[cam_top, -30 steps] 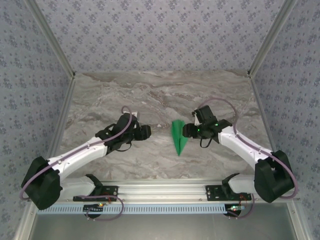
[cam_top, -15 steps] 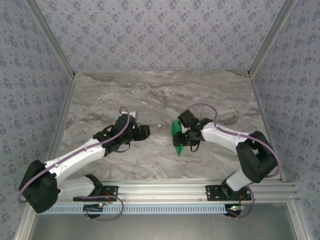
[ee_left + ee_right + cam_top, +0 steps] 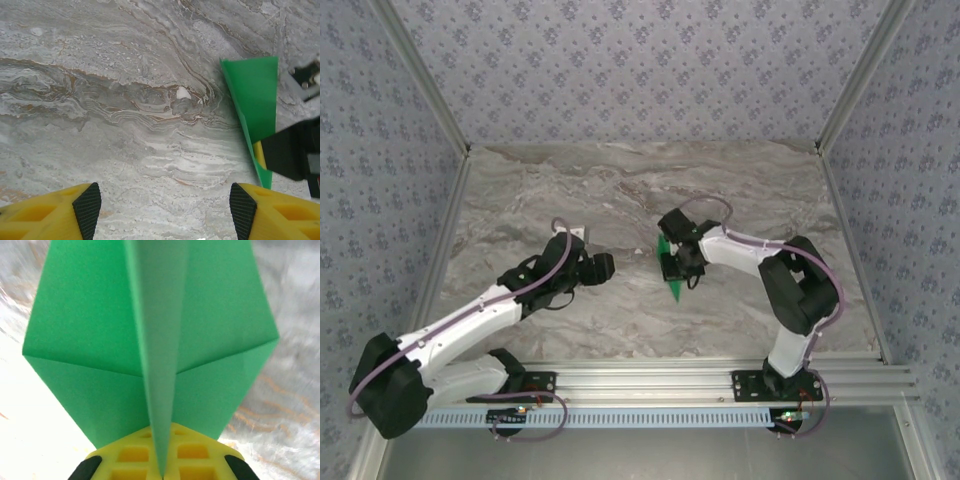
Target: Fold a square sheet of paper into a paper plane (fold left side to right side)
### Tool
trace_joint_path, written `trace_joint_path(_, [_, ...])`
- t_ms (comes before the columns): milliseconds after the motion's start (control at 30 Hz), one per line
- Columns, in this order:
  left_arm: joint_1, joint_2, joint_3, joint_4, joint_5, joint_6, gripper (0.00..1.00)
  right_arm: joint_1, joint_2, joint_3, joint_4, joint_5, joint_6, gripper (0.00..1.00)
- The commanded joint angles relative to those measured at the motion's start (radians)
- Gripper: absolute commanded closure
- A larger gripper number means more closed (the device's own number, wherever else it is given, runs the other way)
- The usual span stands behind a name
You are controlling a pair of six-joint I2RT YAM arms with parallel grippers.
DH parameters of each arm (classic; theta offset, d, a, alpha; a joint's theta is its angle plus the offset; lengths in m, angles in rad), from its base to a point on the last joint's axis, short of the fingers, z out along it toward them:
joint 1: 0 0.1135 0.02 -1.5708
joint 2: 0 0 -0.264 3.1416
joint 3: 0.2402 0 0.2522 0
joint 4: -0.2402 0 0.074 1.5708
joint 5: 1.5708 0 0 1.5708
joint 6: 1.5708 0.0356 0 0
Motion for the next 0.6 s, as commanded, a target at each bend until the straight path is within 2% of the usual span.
trace_joint_path(0, [0.002, -0.046, -0.019, -0.030, -0.021, -0.004, 0.28, -0.045, 0.069, 0.179, -0.108, 0.075, -0.045, 0.95])
trace_joint_path(300, [0.002, -0.099, -0.051, -0.043, 0.013, 0.006, 0.20, -0.134, 0.349, 0.601, -0.263, 0.098, -0.065, 0.95])
trace_joint_path(567, [0.003, -0.119, -0.058, -0.056, 0.017, 0.005, 0.18, -0.158, 0.493, 0.757, -0.352, 0.087, -0.099, 0.93])
